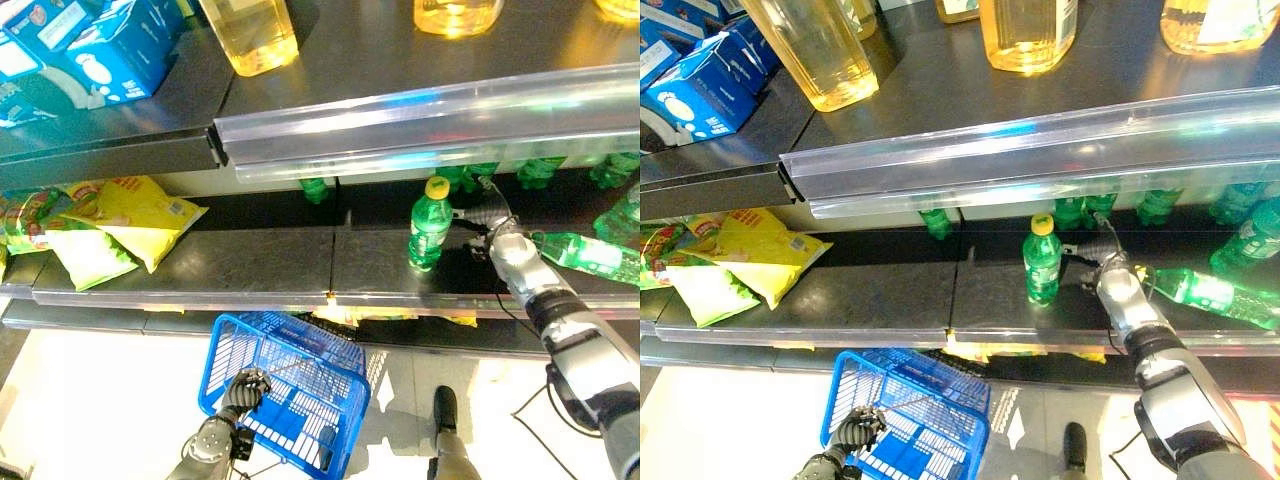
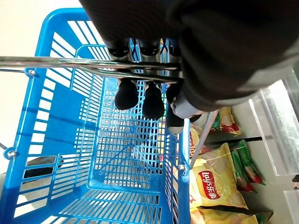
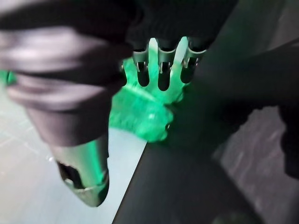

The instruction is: Pick up the snacks into the basket

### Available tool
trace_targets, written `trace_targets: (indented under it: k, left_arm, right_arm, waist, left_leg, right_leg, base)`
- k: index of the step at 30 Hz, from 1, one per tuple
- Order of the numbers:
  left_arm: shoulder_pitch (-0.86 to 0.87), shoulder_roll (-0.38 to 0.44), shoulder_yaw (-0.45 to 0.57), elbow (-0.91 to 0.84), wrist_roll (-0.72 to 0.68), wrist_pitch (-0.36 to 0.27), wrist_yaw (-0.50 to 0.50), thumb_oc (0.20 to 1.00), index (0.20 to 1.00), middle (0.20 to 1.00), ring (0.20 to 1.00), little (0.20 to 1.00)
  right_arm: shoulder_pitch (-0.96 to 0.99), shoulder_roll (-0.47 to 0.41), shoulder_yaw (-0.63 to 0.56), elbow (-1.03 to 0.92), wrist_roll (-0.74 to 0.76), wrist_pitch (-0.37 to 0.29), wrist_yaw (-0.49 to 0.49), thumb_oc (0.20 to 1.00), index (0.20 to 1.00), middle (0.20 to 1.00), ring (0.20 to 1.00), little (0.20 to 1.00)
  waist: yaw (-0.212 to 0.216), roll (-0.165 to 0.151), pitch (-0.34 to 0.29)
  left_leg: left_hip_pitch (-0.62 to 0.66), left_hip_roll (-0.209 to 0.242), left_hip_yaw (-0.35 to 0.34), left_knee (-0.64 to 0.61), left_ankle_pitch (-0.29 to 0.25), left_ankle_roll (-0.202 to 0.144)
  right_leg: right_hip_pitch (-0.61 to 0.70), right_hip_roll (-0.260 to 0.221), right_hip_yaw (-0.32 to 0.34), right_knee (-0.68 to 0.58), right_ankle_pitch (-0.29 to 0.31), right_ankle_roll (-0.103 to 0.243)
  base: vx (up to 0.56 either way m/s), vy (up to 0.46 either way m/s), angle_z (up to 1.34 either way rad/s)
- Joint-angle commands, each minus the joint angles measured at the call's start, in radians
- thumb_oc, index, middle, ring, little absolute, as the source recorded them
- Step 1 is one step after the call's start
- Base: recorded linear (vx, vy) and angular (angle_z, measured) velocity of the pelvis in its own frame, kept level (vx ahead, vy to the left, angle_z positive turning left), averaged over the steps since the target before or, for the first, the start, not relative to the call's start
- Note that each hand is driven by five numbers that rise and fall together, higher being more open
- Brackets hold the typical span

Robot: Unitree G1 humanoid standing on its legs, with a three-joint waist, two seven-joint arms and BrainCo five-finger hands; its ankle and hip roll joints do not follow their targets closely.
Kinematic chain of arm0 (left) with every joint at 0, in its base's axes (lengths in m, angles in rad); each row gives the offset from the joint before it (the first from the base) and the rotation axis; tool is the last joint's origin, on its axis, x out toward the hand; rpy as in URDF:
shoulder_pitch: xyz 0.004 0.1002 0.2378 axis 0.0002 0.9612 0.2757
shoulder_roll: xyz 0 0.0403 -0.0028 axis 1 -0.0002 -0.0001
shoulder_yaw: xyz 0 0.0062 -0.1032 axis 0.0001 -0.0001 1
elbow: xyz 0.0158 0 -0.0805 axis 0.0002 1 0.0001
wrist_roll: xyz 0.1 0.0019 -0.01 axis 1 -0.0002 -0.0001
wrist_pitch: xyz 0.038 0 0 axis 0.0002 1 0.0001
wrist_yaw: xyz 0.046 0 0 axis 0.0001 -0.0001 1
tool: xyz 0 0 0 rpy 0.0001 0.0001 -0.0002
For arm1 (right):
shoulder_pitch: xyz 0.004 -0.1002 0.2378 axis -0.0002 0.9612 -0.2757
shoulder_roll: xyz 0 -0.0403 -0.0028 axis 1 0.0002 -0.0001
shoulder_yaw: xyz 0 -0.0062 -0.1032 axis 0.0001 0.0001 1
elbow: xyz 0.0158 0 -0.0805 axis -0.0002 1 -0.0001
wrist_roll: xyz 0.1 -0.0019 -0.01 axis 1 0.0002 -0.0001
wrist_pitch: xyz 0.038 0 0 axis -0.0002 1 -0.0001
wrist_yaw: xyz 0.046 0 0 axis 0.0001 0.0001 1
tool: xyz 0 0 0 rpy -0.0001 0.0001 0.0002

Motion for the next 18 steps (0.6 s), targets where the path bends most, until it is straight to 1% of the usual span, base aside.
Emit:
trace_targets:
  k: [1, 7, 8, 13, 16, 18]
  left_arm:
    - [0.003, 0.091, -0.01, -0.098, -0.006, -0.058, 0.026, 0.2, 0.2, 0.2, 0.2, 0.2]
    - [-0.002, 0.091, -0.007, -0.091, -0.001, -0.057, 0.032, 0.2, 0.2, 0.2, 0.2, 0.2]
    - [-0.002, 0.093, -0.004, -0.097, 0.002, -0.056, 0.032, 0.2, 0.2, 0.2, 0.2, 0.2]
    - [0.002, 0.1, 0.006, -0.101, 0.005, -0.057, 0.032, 0.2, 0.2, 0.2, 0.2, 0.2]
    - [0.008, 0.097, 0.01, -0.09, 0.004, -0.056, 0.034, 0.2, 0.2, 0.2, 0.2, 0.2]
    - [0.011, 0.093, 0.009, -0.089, -0.001, -0.056, 0.032, 0.2, 0.2, 0.2, 0.2, 0.2]
  right_arm:
    - [-0.066, 0.004, 0.063, -0.013, 0.019, -0.026, -0.01, 1.0, 1.0, 1.0, 1.0, 1.0]
    - [-0.025, 0.026, 0.083, -0.053, 0.02, -0.024, 0.02, 1.0, 1.0, 1.0, 1.0, 1.0]
    - [0.002, 0.033, 0.101, -0.088, 0.007, -0.021, 0.041, 1.0, 1.0, 1.0, 1.0, 1.0]
    - [0.016, 0.015, 0.128, -0.105, -0.029, -0.018, 0.064, 1.0, 1.0, 1.0, 1.0, 1.0]
    - [0.014, 0.0, 0.118, -0.068, -0.038, -0.02, 0.056, 1.0, 1.0, 1.0, 1.0, 1.0]
    - [-0.005, -0.024, 0.11, 0.003, -0.066, -0.013, 0.037, 1.0, 1.0, 1.0, 1.0, 1.0]
  waist:
    - [0.036, -0.049, -0.011]
    - [0.041, -0.06, -0.007]
    - [0.042, -0.066, -0.006]
    - [0.042, -0.078, -0.001]
    - [0.041, -0.083, 0.001]
    - [0.036, -0.084, 0.0]
  left_leg:
    - [-0.085, -0.011, -0.073, 0.057, 0.002, -0.015]
    - [-0.088, -0.013, -0.083, 0.053, 0.004, -0.014]
    - [-0.091, -0.013, -0.086, 0.054, 0.003, -0.014]
    - [-0.094, -0.013, -0.087, 0.057, 0.002, -0.015]
    - [-0.093, -0.009, -0.082, 0.053, 0.004, -0.016]
    - [-0.091, -0.006, -0.076, 0.047, 0.006, -0.018]
  right_leg:
    - [-0.054, -0.034, 0.053, 0.245, -0.219, 0.081]
    - [-0.052, -0.037, 0.047, 0.248, -0.219, 0.082]
    - [-0.053, -0.038, 0.046, 0.248, -0.218, 0.081]
    - [-0.055, -0.036, 0.046, 0.251, -0.217, 0.081]
    - [-0.059, -0.032, 0.051, 0.25, -0.214, 0.082]
    - [-0.062, -0.028, 0.055, 0.245, -0.213, 0.083]
  base:
    - [0.01, -0.026, 0.17]
    - [0.01, -0.01, 0.13]
    - [0.0, 0.0, 0.0]
    - [0.0, 0.0, 0.0]
    - [0.0, 0.0, 0.0]
    - [0.0, 0.0, 0.0]
